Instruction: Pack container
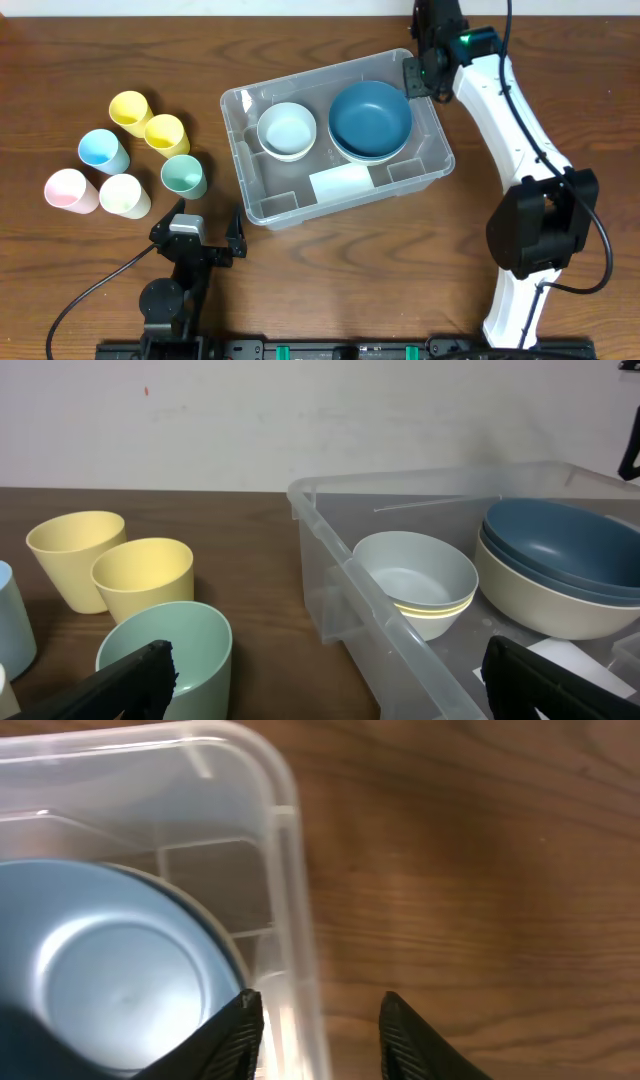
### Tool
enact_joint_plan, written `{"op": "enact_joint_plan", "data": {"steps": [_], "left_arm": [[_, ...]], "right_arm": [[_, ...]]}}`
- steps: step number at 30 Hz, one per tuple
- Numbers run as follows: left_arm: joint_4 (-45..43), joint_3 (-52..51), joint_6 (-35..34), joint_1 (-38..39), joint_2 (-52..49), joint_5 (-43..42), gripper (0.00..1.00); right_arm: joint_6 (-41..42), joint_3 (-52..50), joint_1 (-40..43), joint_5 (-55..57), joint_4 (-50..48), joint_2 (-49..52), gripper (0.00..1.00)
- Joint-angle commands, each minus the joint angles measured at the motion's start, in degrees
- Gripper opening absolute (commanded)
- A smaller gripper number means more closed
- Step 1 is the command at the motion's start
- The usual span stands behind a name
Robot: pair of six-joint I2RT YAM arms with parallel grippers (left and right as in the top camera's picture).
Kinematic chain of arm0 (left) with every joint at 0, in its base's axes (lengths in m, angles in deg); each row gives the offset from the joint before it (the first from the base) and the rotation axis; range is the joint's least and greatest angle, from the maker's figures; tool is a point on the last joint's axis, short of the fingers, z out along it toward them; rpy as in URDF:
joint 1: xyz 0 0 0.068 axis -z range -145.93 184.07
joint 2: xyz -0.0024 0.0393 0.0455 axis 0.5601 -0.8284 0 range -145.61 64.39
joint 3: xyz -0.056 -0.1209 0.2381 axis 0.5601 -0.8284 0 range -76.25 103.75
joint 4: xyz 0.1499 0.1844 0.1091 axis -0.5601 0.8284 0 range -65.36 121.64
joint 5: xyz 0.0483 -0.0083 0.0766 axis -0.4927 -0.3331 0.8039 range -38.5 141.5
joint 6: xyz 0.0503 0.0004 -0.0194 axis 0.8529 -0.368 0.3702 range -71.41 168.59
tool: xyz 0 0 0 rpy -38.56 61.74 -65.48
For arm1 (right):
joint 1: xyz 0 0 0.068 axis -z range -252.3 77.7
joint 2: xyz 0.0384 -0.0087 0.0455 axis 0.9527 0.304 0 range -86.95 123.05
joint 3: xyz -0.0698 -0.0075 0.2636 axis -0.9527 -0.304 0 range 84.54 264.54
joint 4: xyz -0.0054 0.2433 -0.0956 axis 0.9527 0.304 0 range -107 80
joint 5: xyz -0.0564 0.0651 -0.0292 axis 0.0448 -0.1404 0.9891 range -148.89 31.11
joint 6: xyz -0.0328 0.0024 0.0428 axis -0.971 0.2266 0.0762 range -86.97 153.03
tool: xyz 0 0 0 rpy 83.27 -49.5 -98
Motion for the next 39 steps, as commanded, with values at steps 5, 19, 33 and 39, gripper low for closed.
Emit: {"op": "enact_joint_plan", "data": {"steps": [5,19,33,39], "left_arm": [[1.9,-1.0,1.0,-0.2,0.3,-0.8,0.98],[1.9,-1.0,1.0,-0.2,0.3,-0.8,0.98],[1.9,-1.0,1.0,-0.2,0.3,-0.8,0.98],[1.9,-1.0,1.0,-0.2,0.3,-0.8,0.98]], "right_arm": [[0.4,0.3,1.3,1.1,0.7,-0.9,0.32],[-1.3,-0.7,1.3,-1.1,1.3,0.0,0.32],[-3.3,-0.9,1.3,-4.1,2.1,0.6,0.3],[-3.5,-0.9,1.3,-4.3,3.0,2.6,0.34]]}}
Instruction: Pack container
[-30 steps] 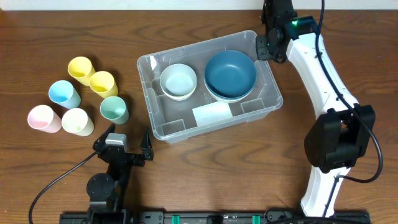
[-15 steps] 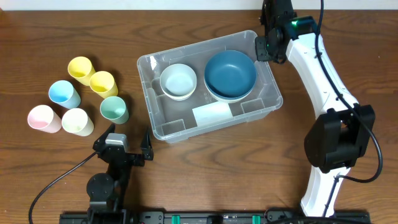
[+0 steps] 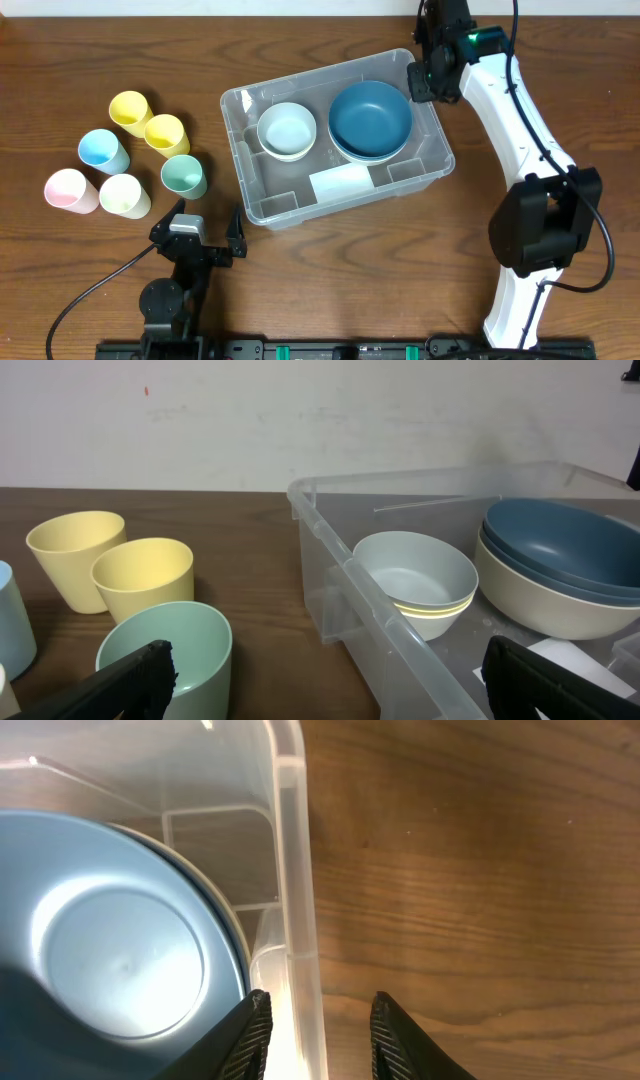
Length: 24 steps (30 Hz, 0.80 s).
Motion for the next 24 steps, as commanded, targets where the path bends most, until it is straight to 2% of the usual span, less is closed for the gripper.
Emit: {"op": "enact_joint_plan", "data": {"steps": [1,3,9,17,24], "left_arm": [[1.9,-1.0,1.0,-0.2,0.3,-0.8,0.98],[1.9,-1.0,1.0,-0.2,0.3,-0.8,0.98],[1.9,-1.0,1.0,-0.2,0.3,-0.8,0.98],[1.9,-1.0,1.0,-0.2,0.3,-0.8,0.98],[1.9,-1.0,1.0,-0.2,0.3,-0.8,0.98]], "right_arm": [[-0.7,-0.7,0.3,-1.0,0.5,2.4,0.32],[-0.9,-0.7,0.3,-1.3,0.6,2.7,0.28],[-0.9,-0.7,0.4,-1.3,0.4,2.7,0.03],[1.0,-0.7,0.4,-0.8,1.4,2.7,0.01],[6.2,-0.7,0.5,0.7,3.7,2.7,0.01]]}}
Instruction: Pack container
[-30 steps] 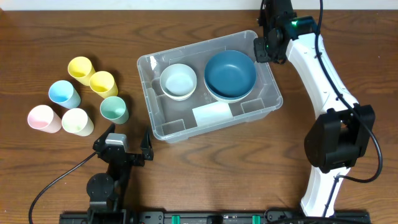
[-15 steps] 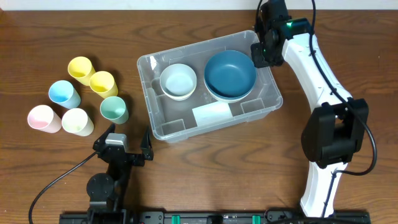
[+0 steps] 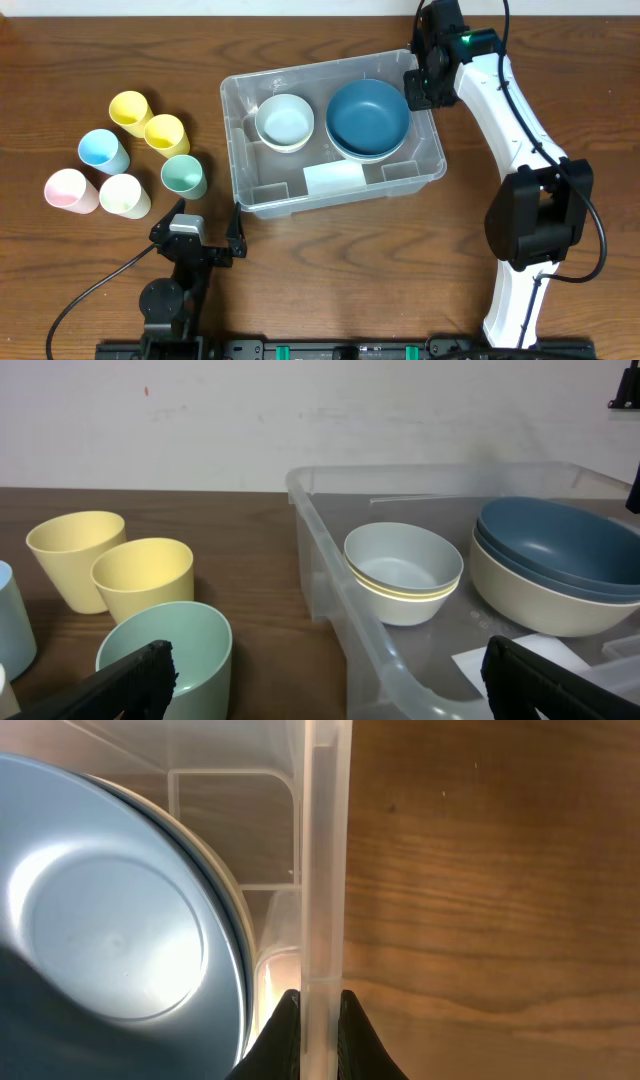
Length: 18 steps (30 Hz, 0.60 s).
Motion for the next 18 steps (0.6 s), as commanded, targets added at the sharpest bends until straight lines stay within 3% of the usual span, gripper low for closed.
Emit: {"op": "enact_joint_plan", "data": {"steps": [1,12,18], "left_arm": [[1.9,-1.0,1.0,-0.2,0.3,-0.8,0.98],[1.9,-1.0,1.0,-0.2,0.3,-0.8,0.98],[1.9,-1.0,1.0,-0.2,0.3,-0.8,0.98]], "right_arm": [[4.7,-0.5,0.4,2.8,1.8,0.5,0.02],[12.1,-0.5,1.3,6.6,3.0,0.5,0.01],[10.5,-0.5,2.6,6.4,3.2,0.5,0.01]]}}
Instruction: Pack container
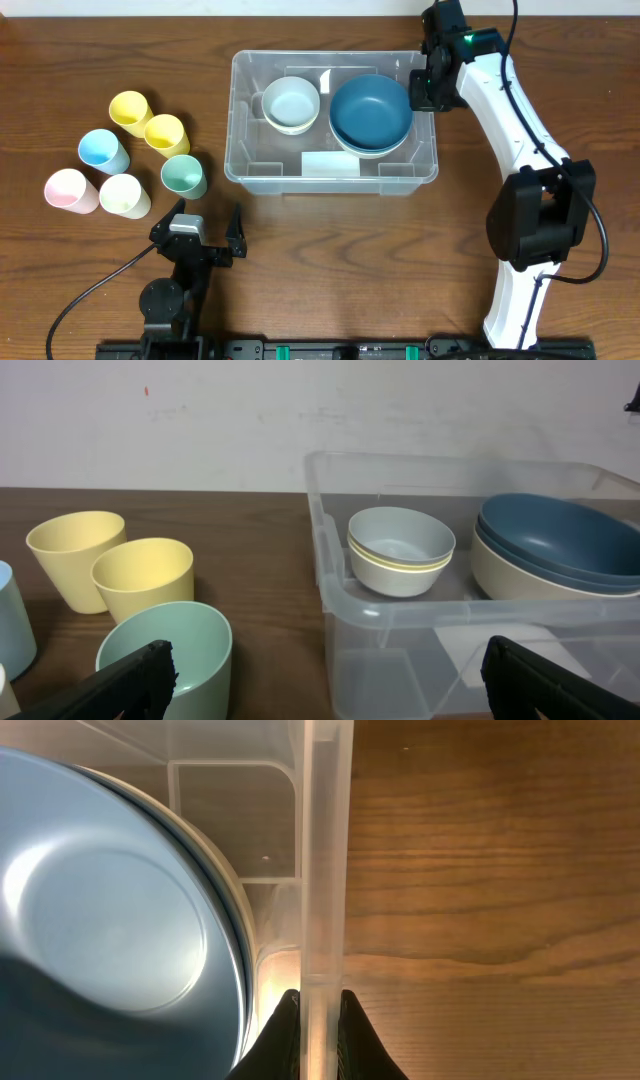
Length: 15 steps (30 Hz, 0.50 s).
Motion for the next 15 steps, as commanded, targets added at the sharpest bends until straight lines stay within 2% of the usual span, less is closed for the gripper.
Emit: {"op": "enact_joint_plan", "data": {"steps": [1,15], "left_arm": [[1.9,-1.0,1.0,-0.2,0.3,-0.8,0.98],[1.9,-1.0,1.0,-0.2,0.3,-0.8,0.98]], "right_arm": [[0.4,-0.5,2.0,4.6,0.9,0.7,0.01],[-4.4,-0.5,4.7,2.8,0.8,0.7,0.01]]}}
